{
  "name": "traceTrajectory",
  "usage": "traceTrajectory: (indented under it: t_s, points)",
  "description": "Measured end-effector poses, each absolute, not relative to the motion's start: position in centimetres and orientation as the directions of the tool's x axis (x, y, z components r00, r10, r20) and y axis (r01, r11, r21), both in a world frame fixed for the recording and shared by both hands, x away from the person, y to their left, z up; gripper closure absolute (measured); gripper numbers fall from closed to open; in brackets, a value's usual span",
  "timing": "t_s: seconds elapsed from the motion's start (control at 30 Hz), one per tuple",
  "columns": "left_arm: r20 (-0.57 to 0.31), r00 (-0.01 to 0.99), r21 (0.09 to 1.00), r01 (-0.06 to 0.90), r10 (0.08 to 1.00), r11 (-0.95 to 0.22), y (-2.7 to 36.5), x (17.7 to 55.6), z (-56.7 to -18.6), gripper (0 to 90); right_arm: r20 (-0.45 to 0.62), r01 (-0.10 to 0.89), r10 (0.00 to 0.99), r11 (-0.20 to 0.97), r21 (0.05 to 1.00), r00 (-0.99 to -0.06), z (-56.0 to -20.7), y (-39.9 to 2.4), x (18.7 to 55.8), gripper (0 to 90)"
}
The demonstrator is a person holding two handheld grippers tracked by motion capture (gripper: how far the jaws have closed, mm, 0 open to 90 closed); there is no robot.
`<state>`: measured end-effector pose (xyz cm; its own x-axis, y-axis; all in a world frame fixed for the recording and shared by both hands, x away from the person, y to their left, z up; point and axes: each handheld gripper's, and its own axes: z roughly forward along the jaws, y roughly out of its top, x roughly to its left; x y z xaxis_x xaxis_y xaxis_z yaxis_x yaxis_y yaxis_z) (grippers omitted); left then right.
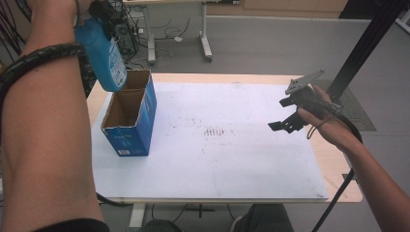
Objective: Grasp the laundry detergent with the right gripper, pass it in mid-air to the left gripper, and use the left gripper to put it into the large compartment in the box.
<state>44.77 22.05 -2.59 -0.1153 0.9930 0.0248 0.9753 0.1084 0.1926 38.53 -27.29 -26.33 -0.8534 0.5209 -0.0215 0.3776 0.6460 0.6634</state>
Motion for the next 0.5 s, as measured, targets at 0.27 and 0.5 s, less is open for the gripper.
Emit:
traceTrajectory:
  t_s: [0.27, 0.5]
  points:
    - [0.018, -0.116, 0.185, 0.976, 0.993, 0.111, 22.3, 45.0, -3.9, 35.8, -0.028, 0.38, 0.525, 0.651, 0.657, -0.85, -26.6, -27.3, 38.5, 0.4]
    - [0.011, -0.116, 0.175, 0.978, 0.993, 0.112, 22.6, 45.3, -5.5, 35.7, -0.049, 0.367, 0.52, 0.664, 0.651, -0.853, -26.5, -27.2, 38.6, 0.4]
